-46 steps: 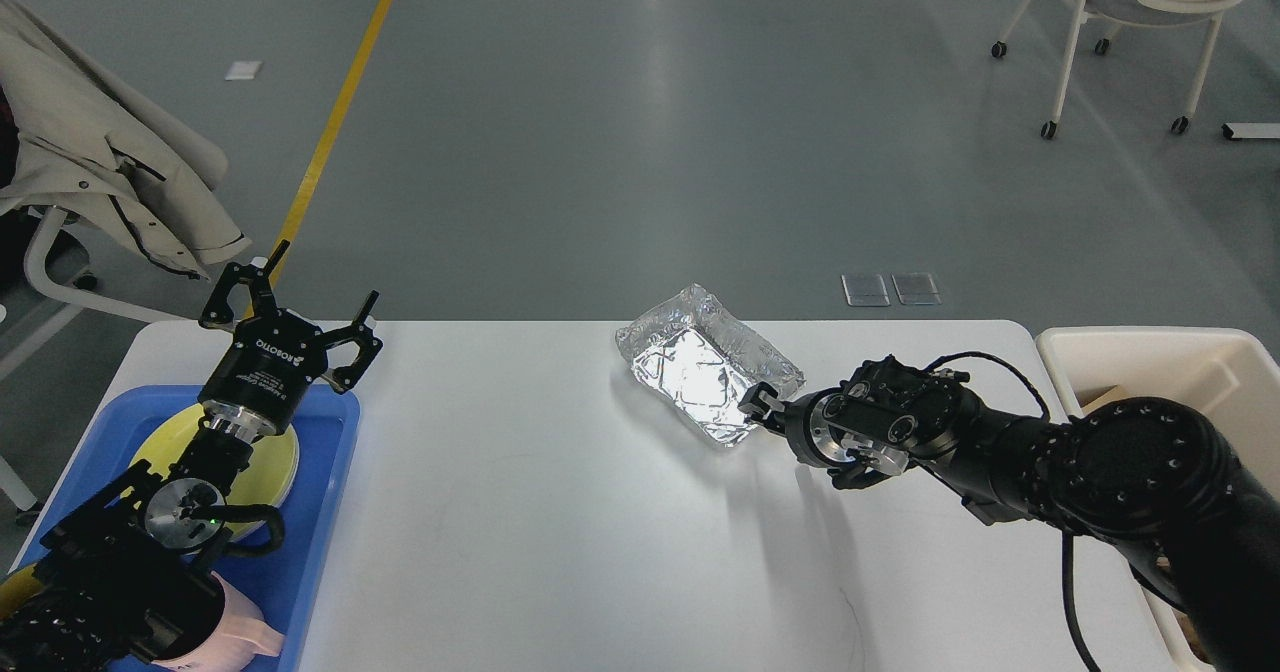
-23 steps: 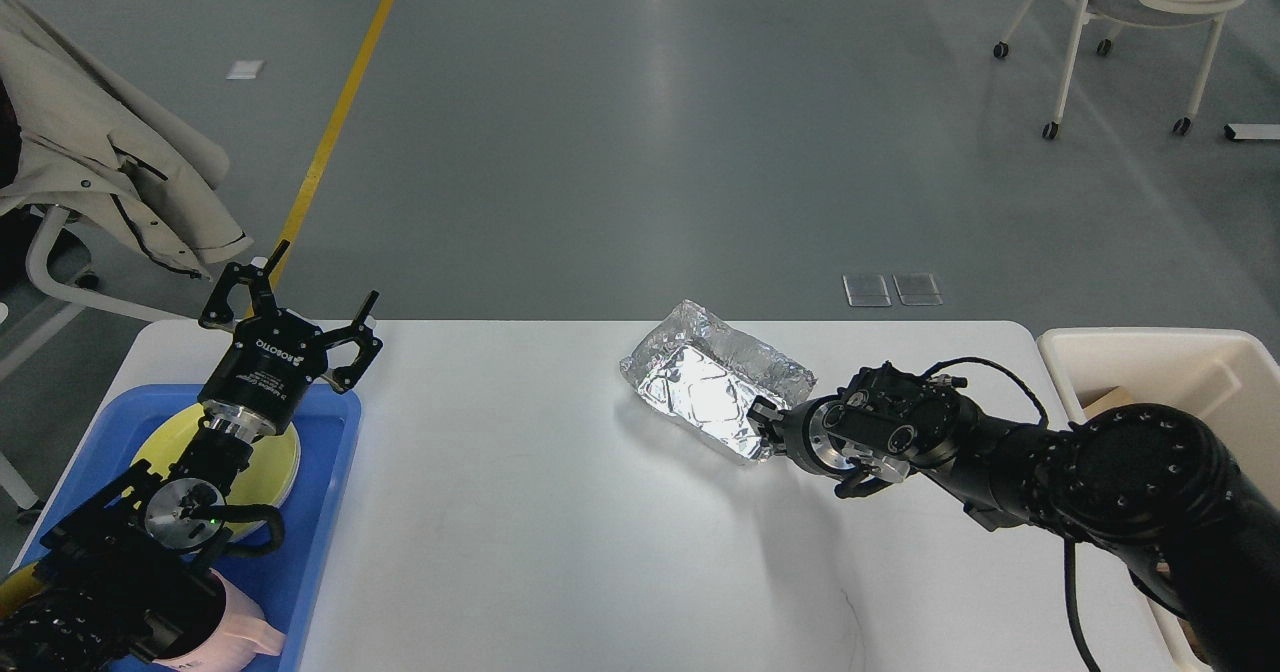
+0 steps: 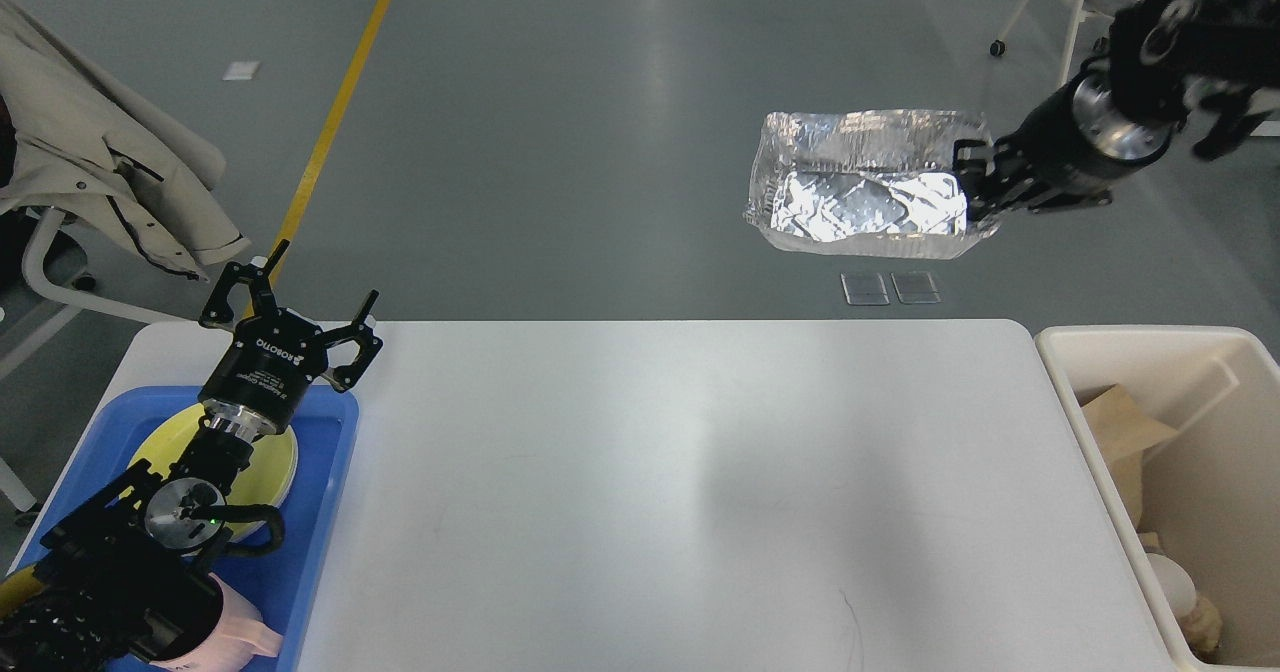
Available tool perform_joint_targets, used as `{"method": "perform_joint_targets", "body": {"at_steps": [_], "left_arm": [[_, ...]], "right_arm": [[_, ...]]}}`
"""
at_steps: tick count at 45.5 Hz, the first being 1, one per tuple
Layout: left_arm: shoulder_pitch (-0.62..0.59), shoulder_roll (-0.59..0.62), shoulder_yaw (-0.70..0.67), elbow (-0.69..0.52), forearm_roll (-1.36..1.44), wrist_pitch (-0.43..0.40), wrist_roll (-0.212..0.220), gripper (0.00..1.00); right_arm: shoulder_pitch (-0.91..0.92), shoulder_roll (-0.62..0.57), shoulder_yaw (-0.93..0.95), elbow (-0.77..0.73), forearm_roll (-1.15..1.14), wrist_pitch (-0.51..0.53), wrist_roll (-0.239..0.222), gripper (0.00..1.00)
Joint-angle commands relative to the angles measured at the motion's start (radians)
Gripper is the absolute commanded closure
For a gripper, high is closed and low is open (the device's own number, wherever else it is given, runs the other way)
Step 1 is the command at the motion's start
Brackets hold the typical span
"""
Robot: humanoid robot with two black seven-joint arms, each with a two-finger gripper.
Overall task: Tidy desktop
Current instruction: 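Grasp the foil tray edge and lift it toward the bin, then drop the foil tray into the white bin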
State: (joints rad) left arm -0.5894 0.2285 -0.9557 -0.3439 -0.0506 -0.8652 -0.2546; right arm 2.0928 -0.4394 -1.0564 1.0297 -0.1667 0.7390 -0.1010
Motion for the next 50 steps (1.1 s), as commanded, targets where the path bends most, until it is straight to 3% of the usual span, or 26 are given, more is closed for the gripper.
{"method": "perform_joint_targets", "body": {"at_steps": [1,10,15,18,23,28,33,36,43,49,50], "left_arm": [[0.000,0.000,0.000,0.000,0.000,0.002,0.000,0.00],[0.000,0.000,0.000,0.000,0.000,0.000,0.000,0.00],[0.000,0.000,0.000,0.000,0.000,0.000,0.000,0.00],[0.000,0.000,0.000,0.000,0.000,0.002,0.000,0.00],[0.000,0.000,0.000,0.000,0.000,0.000,0.000,0.00],[0.000,0.000,0.000,0.000,0.000,0.000,0.000,0.00],[0.000,0.000,0.000,0.000,0.000,0.000,0.000,0.00],[0.000,0.000,0.000,0.000,0.000,0.000,0.000,0.00],[0.000,0.000,0.000,0.000,0.000,0.002,0.000,0.00],[0.000,0.000,0.000,0.000,0.000,0.000,0.000,0.00],[0.000,0.000,0.000,0.000,0.000,0.002,0.000,0.00]], "right_arm": [[0.327,-0.064,-0.043,0.104,-0.091,0.213,0.040,1.00],[0.434,-0.097,-0.125,0.144,-0.116,0.221,0.041,1.00],[0.411,-0.116,-0.201,0.116,-0.161,0.221,0.043,1.00],[0.340,-0.200,-0.229,0.067,-0.243,0.175,0.046,1.00],[0.091,-0.352,-0.221,-0.092,-0.421,0.044,0.059,1.00],[-0.275,-0.452,-0.201,-0.290,-0.468,-0.186,0.148,1.00],[-0.662,-0.446,-0.130,-0.450,-0.427,-0.471,0.178,1.00],[-0.906,-0.417,-0.045,-0.520,-0.314,-0.588,0.179,1.00],[-1.270,-0.259,0.107,-0.720,-0.088,-0.681,0.179,1.00],[-1.378,-0.153,0.142,-0.816,-0.039,-0.727,0.179,1.00],[-1.381,-0.147,0.145,-0.816,-0.039,-0.736,0.179,0.96]]}}
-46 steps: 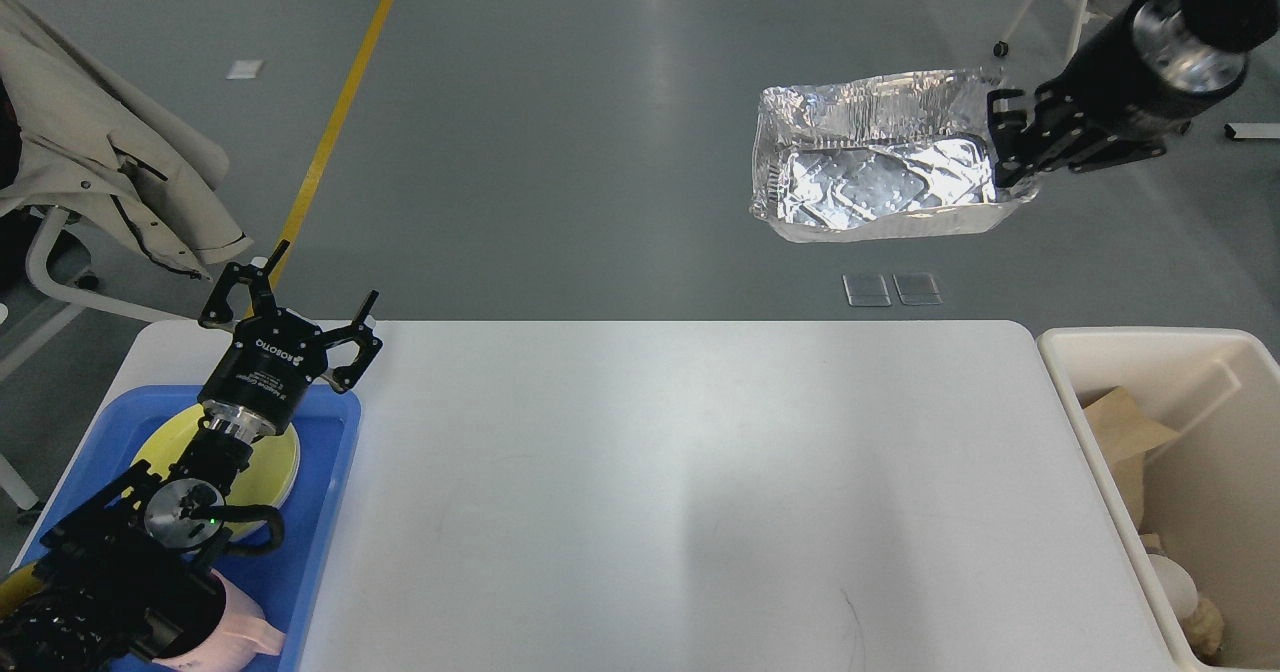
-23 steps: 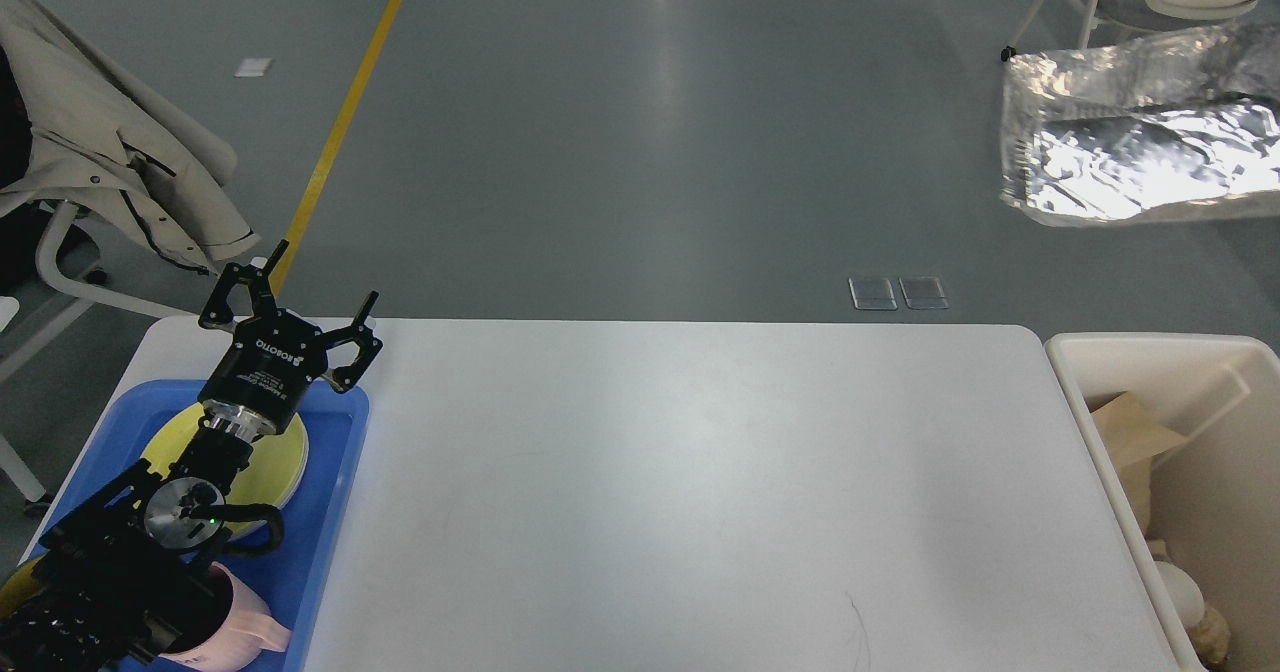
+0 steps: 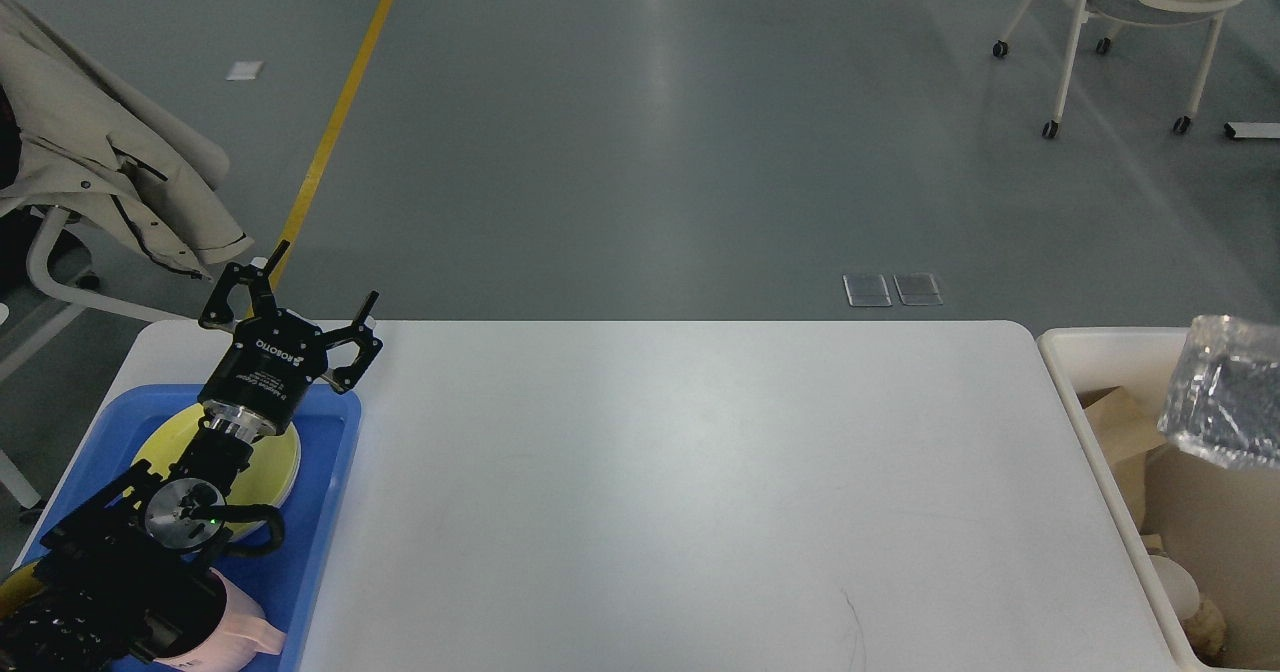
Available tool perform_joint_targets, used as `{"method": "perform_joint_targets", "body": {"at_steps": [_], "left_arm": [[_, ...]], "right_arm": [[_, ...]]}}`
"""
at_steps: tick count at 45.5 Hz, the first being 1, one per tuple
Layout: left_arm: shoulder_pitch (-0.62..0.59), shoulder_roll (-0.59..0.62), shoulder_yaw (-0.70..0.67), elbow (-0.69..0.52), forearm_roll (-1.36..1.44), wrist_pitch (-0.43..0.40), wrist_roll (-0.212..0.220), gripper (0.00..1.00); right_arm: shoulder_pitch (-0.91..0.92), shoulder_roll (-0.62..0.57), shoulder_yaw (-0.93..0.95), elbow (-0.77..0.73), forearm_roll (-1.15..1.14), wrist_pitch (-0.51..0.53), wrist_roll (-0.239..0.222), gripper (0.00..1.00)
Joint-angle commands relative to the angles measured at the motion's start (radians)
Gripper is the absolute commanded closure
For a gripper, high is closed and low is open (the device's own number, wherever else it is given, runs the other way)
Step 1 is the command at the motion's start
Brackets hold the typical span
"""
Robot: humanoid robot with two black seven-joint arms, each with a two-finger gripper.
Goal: Tidy desktop
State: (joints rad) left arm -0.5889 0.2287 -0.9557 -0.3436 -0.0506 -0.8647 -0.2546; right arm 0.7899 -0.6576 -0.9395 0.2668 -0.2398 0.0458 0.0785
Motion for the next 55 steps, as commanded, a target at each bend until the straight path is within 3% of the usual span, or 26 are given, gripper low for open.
{"method": "perform_joint_targets", "body": {"at_steps": [1,5,7,8,9,10,23,26,31,34,39,43,44,46,49,51,52,55], "left_arm": [[0.000,0.000,0.000,0.000,0.000,0.001,0.000,0.00],[0.000,0.000,0.000,0.000,0.000,0.001,0.000,0.00],[0.000,0.000,0.000,0.000,0.000,0.001,0.000,0.00],[0.000,0.000,0.000,0.000,0.000,0.000,0.000,0.00],[0.000,0.000,0.000,0.000,0.000,0.000,0.000,0.00],[0.000,0.000,0.000,0.000,0.000,0.000,0.000,0.00],[0.000,0.000,0.000,0.000,0.000,0.000,0.000,0.00],[0.000,0.000,0.000,0.000,0.000,0.001,0.000,0.00],[0.000,0.000,0.000,0.000,0.000,0.000,0.000,0.00],[0.000,0.000,0.000,0.000,0.000,0.001,0.000,0.00],[0.000,0.000,0.000,0.000,0.000,0.001,0.000,0.00],[0.000,0.000,0.000,0.000,0.000,0.001,0.000,0.00],[0.000,0.000,0.000,0.000,0.000,0.000,0.000,0.00],[0.000,0.000,0.000,0.000,0.000,0.001,0.000,0.00],[0.000,0.000,0.000,0.000,0.000,0.000,0.000,0.00],[0.000,0.000,0.000,0.000,0.000,0.000,0.000,0.00],[0.000,0.000,0.000,0.000,0.000,0.000,0.000,0.00],[0.000,0.000,0.000,0.000,0.000,0.001,0.000,0.00]], "right_arm": [[-0.081,0.079,0.033,-0.054,0.034,-0.049,0.000,0.88],[-0.083,0.084,0.048,-0.052,0.034,-0.055,-0.002,0.78],[-0.083,0.085,0.050,-0.052,0.034,-0.055,-0.002,0.64],[-0.083,0.088,0.051,-0.052,0.034,-0.052,-0.002,0.43],[-0.083,0.090,0.053,-0.052,0.034,-0.053,-0.002,0.13],[-0.083,0.092,0.053,-0.051,0.034,-0.047,-0.005,0.00],[-0.057,0.092,0.056,-0.043,0.034,-0.041,-0.002,0.00],[0.090,0.087,0.102,-0.021,0.039,-0.043,0.000,0.00],[0.524,0.018,0.411,0.055,0.170,-0.032,-0.006,0.00],[0.652,0.025,0.684,0.109,0.347,-0.023,-0.019,0.00],[0.669,0.165,1.072,0.169,0.606,-0.035,-0.026,0.00],[0.516,0.257,1.234,0.180,0.775,0.005,-0.008,0.00],[0.458,0.275,1.261,0.178,0.798,0.044,0.010,0.00],[0.346,0.320,1.317,0.160,0.809,0.188,0.113,0.00],[0.189,0.416,1.354,0.125,0.791,0.386,0.356,0.00],[0.117,0.475,1.363,0.091,0.787,0.455,0.473,0.00],[0.076,0.496,1.363,0.085,0.786,0.503,0.492,0.00],[0.025,0.501,1.349,0.052,0.784,0.644,0.483,0.00]]}}
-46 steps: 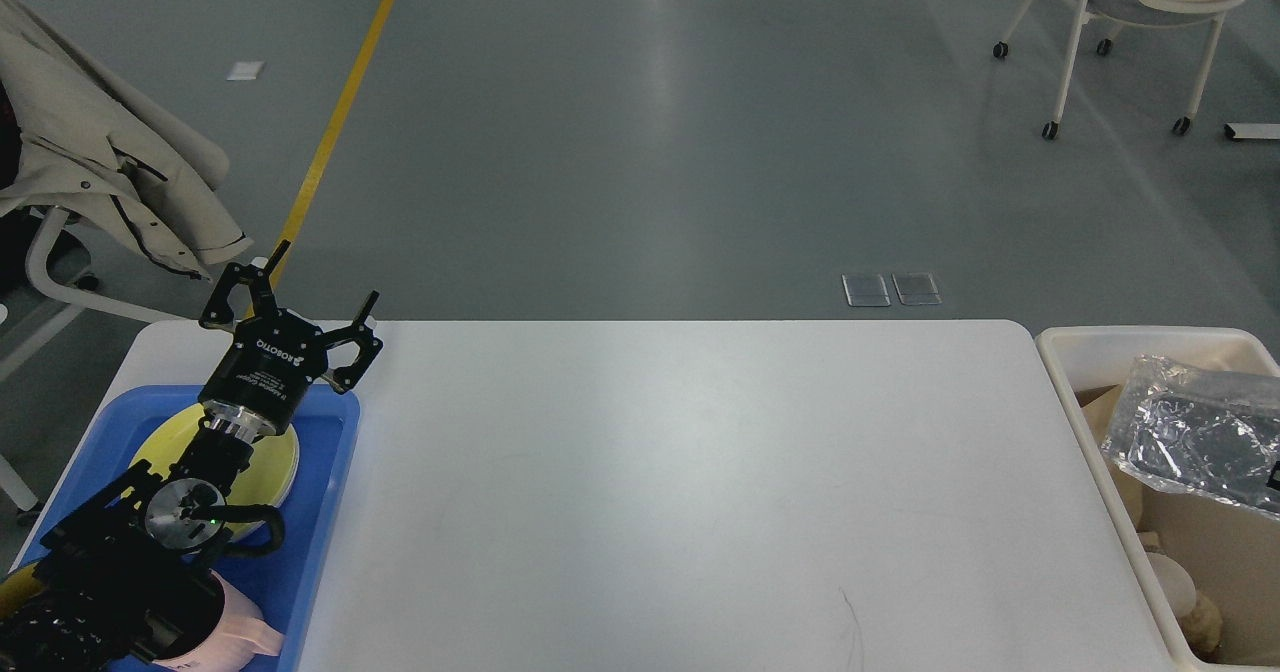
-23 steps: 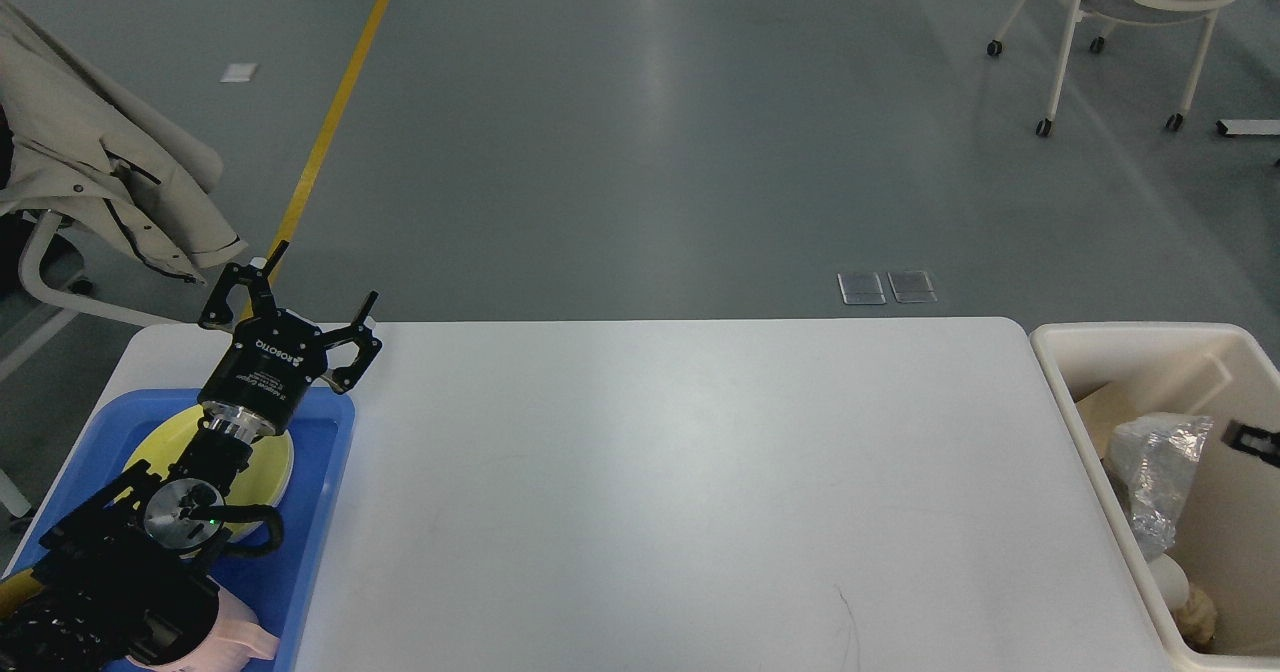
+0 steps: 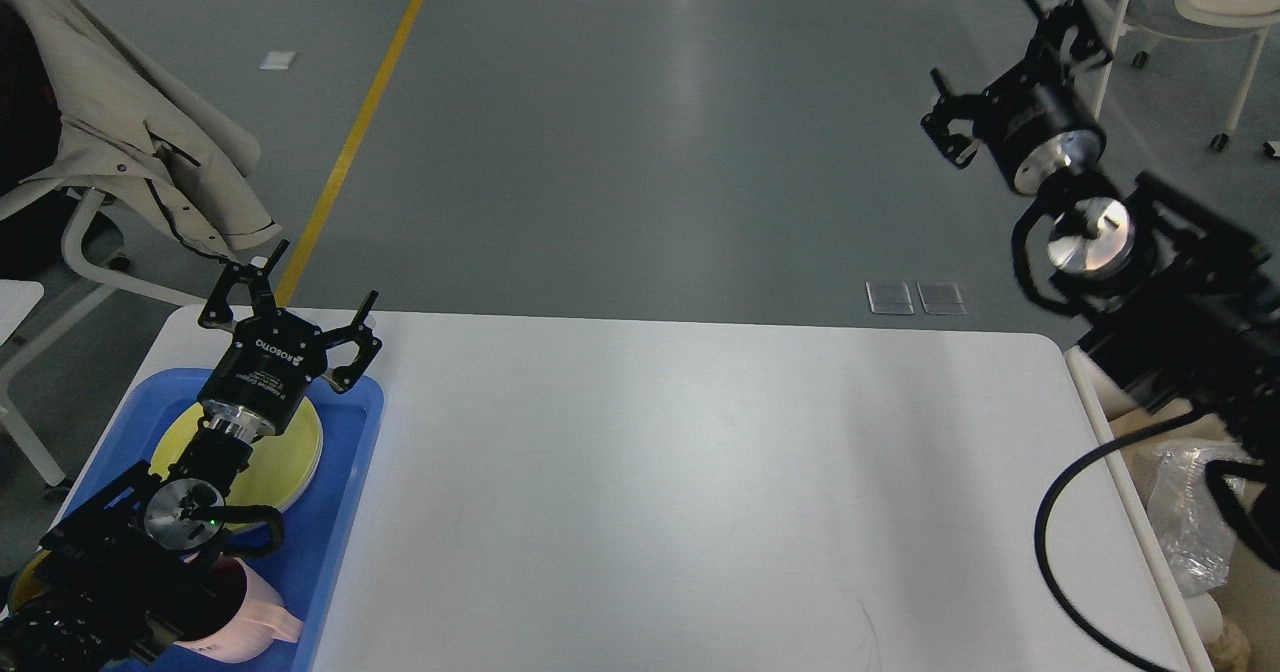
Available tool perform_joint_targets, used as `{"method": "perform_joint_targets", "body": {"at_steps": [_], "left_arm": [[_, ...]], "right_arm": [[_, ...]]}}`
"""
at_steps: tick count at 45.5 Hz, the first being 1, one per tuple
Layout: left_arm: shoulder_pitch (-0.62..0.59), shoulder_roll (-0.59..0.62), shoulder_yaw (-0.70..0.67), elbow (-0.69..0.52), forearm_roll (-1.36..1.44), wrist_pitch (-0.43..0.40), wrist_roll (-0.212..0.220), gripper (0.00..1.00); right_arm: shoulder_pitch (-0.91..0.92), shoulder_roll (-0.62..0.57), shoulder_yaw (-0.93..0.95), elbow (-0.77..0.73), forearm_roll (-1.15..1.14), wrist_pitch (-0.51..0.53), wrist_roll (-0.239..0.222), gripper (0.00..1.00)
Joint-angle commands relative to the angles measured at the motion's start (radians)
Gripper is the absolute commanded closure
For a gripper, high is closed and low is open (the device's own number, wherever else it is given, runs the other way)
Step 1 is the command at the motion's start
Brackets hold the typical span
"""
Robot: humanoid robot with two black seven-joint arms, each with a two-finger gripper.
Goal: Tidy desktop
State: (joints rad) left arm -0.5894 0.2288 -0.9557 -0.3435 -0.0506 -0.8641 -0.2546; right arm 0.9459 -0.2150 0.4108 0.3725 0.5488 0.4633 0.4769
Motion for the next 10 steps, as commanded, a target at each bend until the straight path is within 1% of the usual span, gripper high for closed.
{"method": "perform_joint_targets", "body": {"at_steps": [1,10], "left_arm": [[0.000,0.000,0.000,0.000,0.000,0.000,0.000,0.00],[0.000,0.000,0.000,0.000,0.000,0.000,0.000,0.00]], "right_arm": [[-0.139,0.062,0.011,-0.067,-0.004,0.247,0.085,0.00],[-0.162,0.066,0.020,-0.083,0.002,0.229,0.083,0.00]]}}
